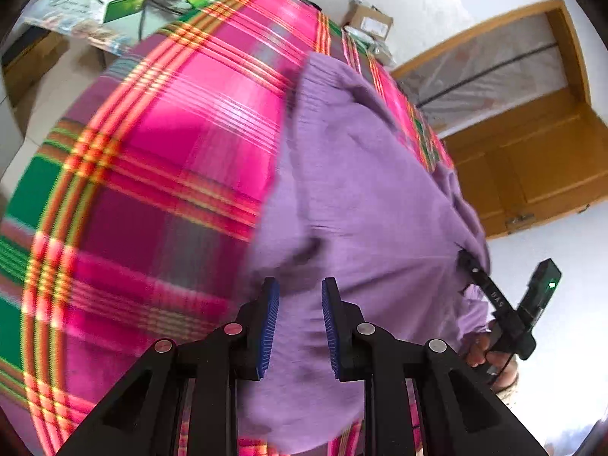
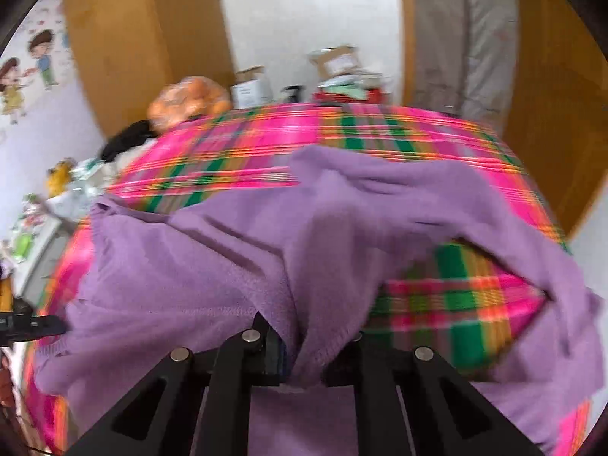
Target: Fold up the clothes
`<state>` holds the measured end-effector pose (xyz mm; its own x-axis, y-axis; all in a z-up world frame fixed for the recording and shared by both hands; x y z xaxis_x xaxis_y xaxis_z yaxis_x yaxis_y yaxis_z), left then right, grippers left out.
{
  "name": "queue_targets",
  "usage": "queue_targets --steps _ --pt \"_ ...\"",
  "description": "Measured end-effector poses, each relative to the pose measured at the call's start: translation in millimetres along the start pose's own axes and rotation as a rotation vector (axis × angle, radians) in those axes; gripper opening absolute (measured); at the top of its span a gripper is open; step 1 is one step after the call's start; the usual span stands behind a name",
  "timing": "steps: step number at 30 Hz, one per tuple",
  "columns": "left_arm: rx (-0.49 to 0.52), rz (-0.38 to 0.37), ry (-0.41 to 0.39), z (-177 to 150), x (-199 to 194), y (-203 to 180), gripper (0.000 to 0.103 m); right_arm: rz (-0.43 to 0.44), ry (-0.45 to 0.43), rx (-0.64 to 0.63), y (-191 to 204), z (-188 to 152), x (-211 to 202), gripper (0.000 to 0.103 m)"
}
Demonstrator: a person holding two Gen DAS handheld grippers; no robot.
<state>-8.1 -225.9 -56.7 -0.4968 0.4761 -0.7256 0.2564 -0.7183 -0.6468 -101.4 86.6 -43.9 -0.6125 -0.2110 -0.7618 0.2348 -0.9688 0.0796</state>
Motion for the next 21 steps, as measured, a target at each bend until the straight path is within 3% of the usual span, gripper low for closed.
queue_targets --steps 4,10,16,18,19,21 --pt "0.009 -0.001 0.011 -2 4 -4 0.024 -0.004 0.053 0.055 -28 -14 5 0.012" --pt "0.022 -0.002 0.026 -4 10 -9 0.024 -0.069 0.080 0.005 -23 -19 17 0.015" --pt "0.026 -0.019 0.035 -11 6 -9 0.024 -0.147 0.008 -0.058 -10 -22 -20 0.025" --pt "0.023 -0.031 0.036 -15 1 -6 0.028 -0.101 -0.043 -0.054 -2 -29 -44 0.027" --pt "0.022 -0.037 0.036 -17 -1 -5 0.037 -0.066 -0.062 -0.058 3 -33 -55 0.028" --pt "0.020 -0.048 0.036 -21 -6 -2 0.042 0.016 -0.079 -0.090 20 -46 -69 0.032"
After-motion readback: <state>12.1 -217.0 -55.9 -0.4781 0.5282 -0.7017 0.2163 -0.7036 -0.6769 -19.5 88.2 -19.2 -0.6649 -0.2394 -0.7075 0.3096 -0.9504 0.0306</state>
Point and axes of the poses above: each gripper's, at about its wrist camera, not at the fingertips, and x roughly the way its jaws point, y to its left, z to its top, the point moved 7 cm from there along x, roughly the way its jaws point, and after that the axes turned 1 degree about -x, right-handed, at the moved point
